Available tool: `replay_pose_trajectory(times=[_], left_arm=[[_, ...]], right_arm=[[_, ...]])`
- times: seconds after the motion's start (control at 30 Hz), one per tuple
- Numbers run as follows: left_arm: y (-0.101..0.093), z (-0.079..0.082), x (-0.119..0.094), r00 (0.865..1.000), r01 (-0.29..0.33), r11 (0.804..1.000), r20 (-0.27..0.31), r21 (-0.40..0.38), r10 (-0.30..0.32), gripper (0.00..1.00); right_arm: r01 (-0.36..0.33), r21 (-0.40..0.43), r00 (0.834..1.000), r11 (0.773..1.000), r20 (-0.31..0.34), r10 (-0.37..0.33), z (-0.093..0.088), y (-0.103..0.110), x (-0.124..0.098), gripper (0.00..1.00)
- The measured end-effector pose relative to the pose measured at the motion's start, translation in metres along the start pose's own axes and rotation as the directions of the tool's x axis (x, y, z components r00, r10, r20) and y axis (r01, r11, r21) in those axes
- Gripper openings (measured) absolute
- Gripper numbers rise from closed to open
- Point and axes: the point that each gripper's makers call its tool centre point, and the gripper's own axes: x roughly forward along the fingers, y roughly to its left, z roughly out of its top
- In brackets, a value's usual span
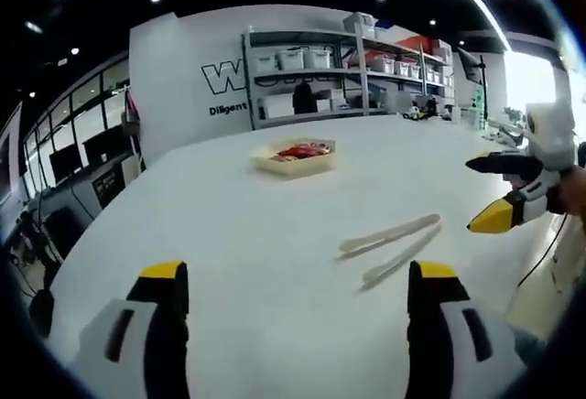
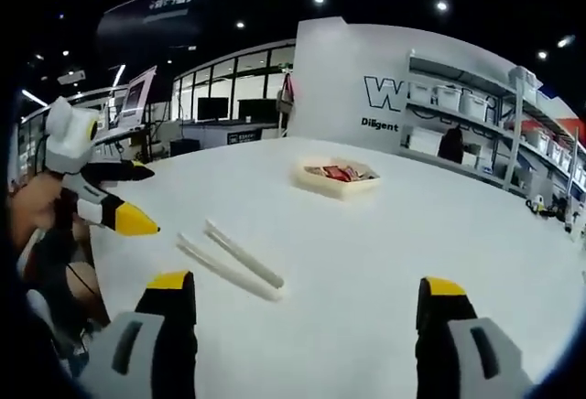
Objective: Place the target food into the container with the food tongs after gripping and lifting it, then release it inside without dropping or visibly crushing the food.
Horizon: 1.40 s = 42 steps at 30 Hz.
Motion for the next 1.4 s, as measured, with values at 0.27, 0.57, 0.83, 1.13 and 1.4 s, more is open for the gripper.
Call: replay_pose_trajectory(times=[0.27, 0.57, 0.83, 1.13, 1.4], left_arm=[[0.001, -0.007, 0.002, 1.000, 0.009, 1.000, -0.007, -0.009, -0.009, 0.97], [0.003, -0.013, 0.004, 0.999, 0.026, 1.000, -0.034, 0.013, -0.025, 0.98], [0.006, -0.013, 0.005, 0.998, 0.040, 0.999, -0.041, 0.023, -0.039, 0.96], [-0.003, -0.003, 0.013, 0.998, 0.066, 0.997, -0.026, 0.030, -0.065, 0.97], [-0.008, 0.009, 0.018, 0.997, 0.074, 0.996, -0.007, 0.054, -0.073, 0.96]], right_arm=[[0.014, 0.006, 1.000, 1.000, 0.013, -0.014, 0.003, -0.003, 0.004, 0.99], [0.030, -0.002, 0.999, 1.000, -0.011, -0.030, 0.002, -0.008, 0.005, 0.99], [0.012, 0.017, 1.000, 1.000, 0.002, -0.013, 0.005, -0.007, 0.005, 0.99], [0.005, -0.001, 1.000, 1.000, 0.003, -0.005, 0.007, -0.008, 0.004, 0.99], [0.015, -0.046, 0.999, 0.999, 0.032, -0.014, 0.008, -0.014, 0.003, 0.99]])
